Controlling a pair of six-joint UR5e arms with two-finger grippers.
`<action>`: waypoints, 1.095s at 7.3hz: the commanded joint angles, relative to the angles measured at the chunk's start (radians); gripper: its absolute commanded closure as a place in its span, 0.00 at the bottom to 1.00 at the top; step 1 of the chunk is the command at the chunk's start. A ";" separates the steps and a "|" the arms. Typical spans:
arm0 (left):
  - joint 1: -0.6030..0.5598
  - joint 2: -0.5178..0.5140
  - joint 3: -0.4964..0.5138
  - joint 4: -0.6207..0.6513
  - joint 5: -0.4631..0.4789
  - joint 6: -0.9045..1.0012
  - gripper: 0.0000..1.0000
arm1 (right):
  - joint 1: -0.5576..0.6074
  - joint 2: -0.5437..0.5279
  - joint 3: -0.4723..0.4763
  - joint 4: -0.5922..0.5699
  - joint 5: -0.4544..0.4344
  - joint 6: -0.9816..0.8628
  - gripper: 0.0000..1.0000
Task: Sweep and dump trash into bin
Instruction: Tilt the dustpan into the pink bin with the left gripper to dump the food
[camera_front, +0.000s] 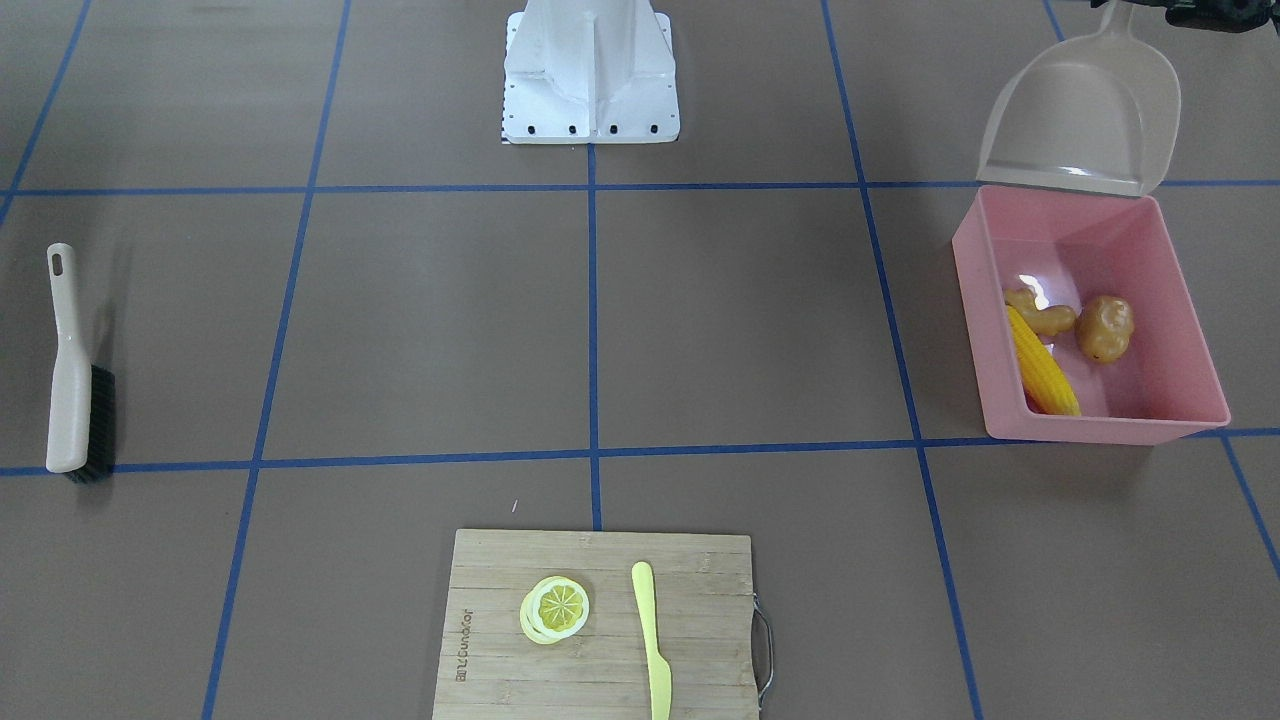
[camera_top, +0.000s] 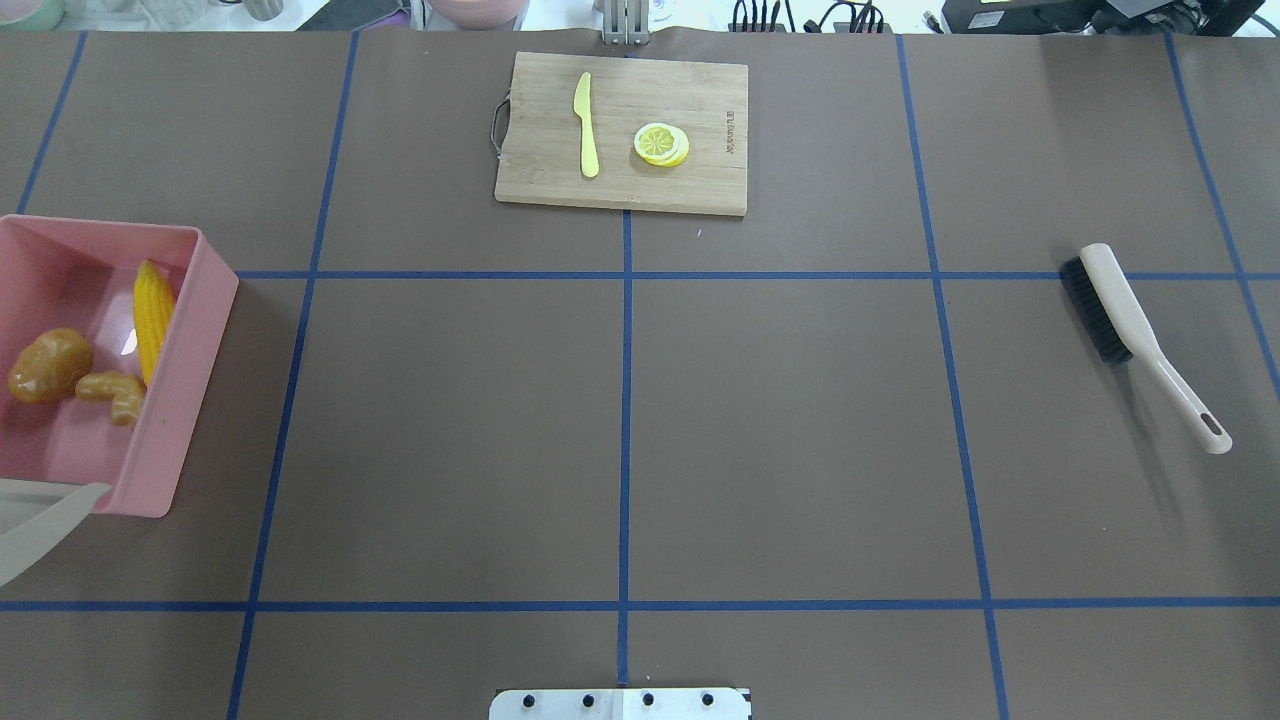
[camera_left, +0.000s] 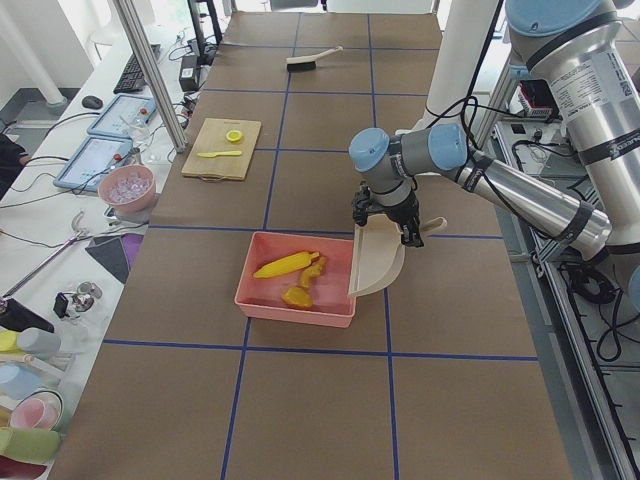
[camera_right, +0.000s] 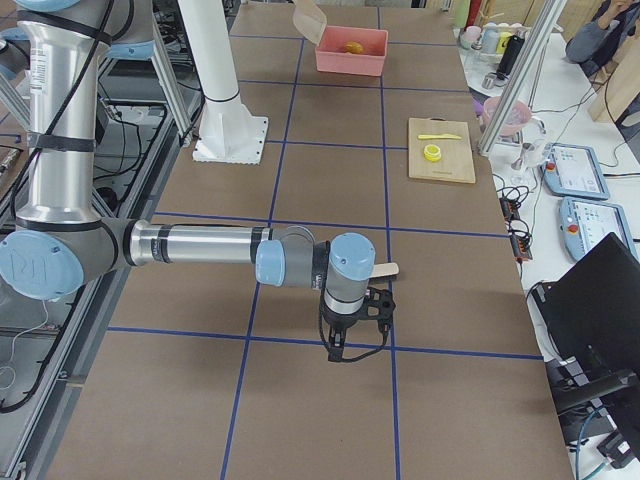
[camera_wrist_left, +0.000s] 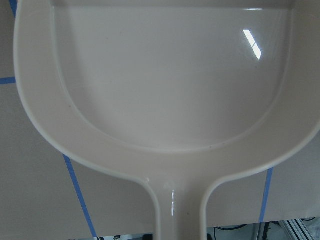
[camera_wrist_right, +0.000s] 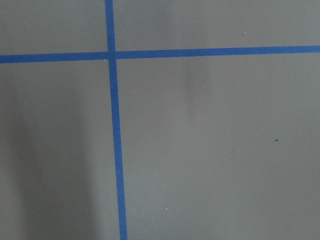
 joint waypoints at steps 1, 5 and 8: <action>-0.054 -0.007 -0.016 -0.012 0.059 0.032 1.00 | 0.000 0.001 0.001 0.000 0.001 0.000 0.00; -0.105 -0.040 -0.024 -0.348 0.266 0.079 1.00 | 0.000 0.001 -0.001 0.000 0.001 0.000 0.00; -0.050 -0.131 -0.003 -0.595 0.349 0.178 1.00 | 0.000 0.001 0.001 0.000 0.001 0.000 0.00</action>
